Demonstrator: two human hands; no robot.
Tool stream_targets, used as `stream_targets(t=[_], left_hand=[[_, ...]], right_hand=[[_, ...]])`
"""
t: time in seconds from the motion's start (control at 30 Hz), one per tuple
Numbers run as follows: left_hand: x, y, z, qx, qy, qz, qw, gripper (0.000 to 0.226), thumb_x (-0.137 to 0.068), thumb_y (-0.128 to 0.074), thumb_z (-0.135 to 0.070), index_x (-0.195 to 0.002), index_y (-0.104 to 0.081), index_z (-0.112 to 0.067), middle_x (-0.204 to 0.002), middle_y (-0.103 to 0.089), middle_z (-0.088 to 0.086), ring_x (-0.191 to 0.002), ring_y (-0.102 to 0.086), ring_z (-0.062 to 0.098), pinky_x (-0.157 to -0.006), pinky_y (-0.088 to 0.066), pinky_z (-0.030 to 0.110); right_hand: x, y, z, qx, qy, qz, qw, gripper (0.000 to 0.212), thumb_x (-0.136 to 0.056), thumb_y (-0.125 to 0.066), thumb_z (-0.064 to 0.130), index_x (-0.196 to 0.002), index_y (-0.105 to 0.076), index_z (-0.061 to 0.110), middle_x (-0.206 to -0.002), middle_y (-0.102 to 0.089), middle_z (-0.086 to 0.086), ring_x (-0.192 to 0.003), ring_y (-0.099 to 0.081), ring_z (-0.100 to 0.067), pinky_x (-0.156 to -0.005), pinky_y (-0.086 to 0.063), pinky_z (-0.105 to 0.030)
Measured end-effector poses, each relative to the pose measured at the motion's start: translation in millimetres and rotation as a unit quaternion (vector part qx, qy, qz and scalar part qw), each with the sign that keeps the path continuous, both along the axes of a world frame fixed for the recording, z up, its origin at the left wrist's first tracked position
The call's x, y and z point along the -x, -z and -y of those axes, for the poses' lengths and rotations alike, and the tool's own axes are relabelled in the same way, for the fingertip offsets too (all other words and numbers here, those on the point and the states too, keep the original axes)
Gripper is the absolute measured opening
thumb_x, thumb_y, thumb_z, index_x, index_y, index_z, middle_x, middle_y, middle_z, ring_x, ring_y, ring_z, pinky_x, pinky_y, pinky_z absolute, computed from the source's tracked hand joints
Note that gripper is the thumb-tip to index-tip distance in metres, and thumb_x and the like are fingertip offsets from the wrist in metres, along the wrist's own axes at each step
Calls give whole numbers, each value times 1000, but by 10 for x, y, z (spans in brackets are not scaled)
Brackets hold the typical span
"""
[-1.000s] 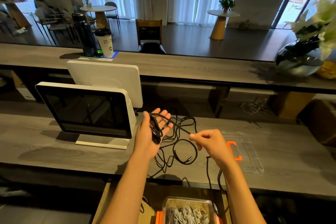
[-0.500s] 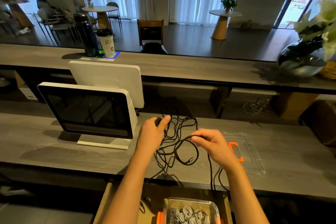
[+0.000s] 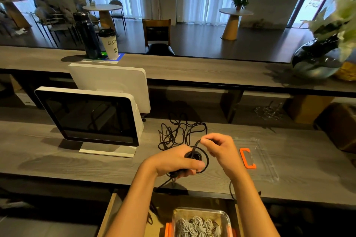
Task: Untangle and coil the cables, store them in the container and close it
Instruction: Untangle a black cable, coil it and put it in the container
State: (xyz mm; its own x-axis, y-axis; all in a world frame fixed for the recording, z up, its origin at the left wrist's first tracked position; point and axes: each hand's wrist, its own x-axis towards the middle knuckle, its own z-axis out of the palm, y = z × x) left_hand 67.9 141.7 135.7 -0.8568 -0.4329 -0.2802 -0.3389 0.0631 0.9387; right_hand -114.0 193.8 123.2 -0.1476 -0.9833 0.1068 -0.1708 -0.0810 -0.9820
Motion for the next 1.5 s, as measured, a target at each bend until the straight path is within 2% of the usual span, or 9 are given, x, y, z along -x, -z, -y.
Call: stream_targets(t=[0.33,0.47,0.6,0.73,0.87,1.1,1.2,1.37,1.5], left_hand=[[-23,77,37,-105,-267,-103,952,39,-105,-42,-38,-92,-61,-8,-65,-57,3,-53,-53,16,-46,-46,25],[122,131,61,-99,-491,-123,857,43,-106,-41,-37,-104,-65,-2,-83,-75,15,-78,-75,29,-67,-62,38],[22,62,169,-247,-565,-323,718,44,-107,-36,-37,-114,-63,-3,-105,-75,18,-98,-73,29,-85,-57,45],[-221,-46,247,-358,-550,-470,590,40,-105,-41,-42,-103,-61,-7,-79,-68,6,-69,-67,16,-82,-56,41],[-338,-9,306,-209,-629,-372,650,36,-105,-41,-43,-97,-59,-13,-70,-55,0,-53,-49,10,-50,-46,25],[-196,89,248,163,-503,5,849,34,-100,-50,-45,-90,-63,-14,-75,-61,4,-70,-59,17,-58,-43,25],[-86,112,197,200,-313,107,922,41,-93,-56,-54,-93,-63,-14,-79,-64,5,-70,-59,17,-61,-44,26],[-6,213,91,181,-73,80,977,70,-73,-53,-83,-79,-59,-13,-66,-56,-4,-57,-52,12,-63,-46,32],[88,115,22,141,19,86,986,30,-86,-71,-47,-77,-58,-22,-67,-59,-9,-60,-55,5,-65,-48,23]], right_hand=[[52,49,29,-38,26,-35,998,23,-91,-69,25,-78,-77,8,-55,-55,0,-52,-47,-10,-51,-40,-21],[18,119,35,-85,-21,-49,995,28,-91,-69,30,-79,-77,6,-56,-57,-5,-50,-44,-16,-47,-37,-22],[78,168,-14,-109,-46,-77,990,31,-91,-69,29,-80,-75,0,-54,-53,-5,-47,-43,-9,-48,-35,-17],[185,193,-81,-123,-64,-58,989,22,-92,-68,25,-87,-78,7,-52,-49,-1,-46,-39,-10,-46,-33,-19],[239,174,-116,-109,-60,-41,991,11,-92,-67,12,-89,-78,11,-58,-61,6,-53,-50,-1,-51,-38,-13],[158,14,-88,-25,-59,-47,997,19,-94,-61,9,-85,-76,16,-58,-57,9,-56,-46,0,-56,-38,-15],[119,-40,-71,11,-35,-42,998,24,-96,-58,9,-81,-75,16,-59,-56,8,-57,-45,-3,-56,-37,-16],[98,-27,-52,23,10,-26,999,25,-98,-57,13,-81,-74,7,-56,-47,2,-54,-40,-9,-51,-35,-19],[90,9,-63,14,27,-15,999,25,-97,-59,11,-79,-69,-4,-53,-46,5,-51,-38,-5,-50,-33,-18]])
